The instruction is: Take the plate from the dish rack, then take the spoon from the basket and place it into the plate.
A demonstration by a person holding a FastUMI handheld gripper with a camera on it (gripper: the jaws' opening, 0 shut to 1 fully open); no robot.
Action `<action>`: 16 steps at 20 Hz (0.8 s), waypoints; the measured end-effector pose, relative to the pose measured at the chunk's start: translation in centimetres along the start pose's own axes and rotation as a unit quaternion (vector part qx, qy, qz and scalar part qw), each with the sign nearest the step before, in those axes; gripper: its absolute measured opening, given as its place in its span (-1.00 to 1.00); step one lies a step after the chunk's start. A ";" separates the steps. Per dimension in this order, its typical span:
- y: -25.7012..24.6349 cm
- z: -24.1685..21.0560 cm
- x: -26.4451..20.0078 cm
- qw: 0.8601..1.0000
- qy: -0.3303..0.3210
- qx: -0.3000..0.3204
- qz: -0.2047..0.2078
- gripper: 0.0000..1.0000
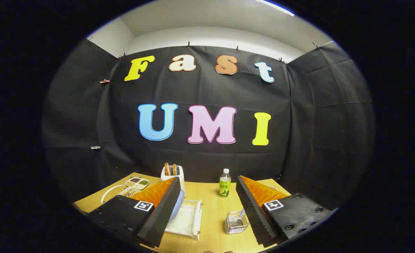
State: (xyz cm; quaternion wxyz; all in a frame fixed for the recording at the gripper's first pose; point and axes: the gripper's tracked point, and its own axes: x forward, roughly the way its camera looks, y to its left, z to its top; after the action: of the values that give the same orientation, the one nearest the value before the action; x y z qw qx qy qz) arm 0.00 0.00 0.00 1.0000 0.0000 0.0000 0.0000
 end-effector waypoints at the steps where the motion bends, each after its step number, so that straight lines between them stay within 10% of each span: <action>1: 0.4 -0.1 0.1 1.000 0.001 -0.002 0.005 0.94; 16: 1.9 -3.1 1.7 0.999 0.032 0.001 0.030 0.95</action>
State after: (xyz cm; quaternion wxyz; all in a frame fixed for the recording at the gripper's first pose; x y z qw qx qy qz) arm 1.67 1.86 -3.14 0.9990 0.0010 0.0322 0.0298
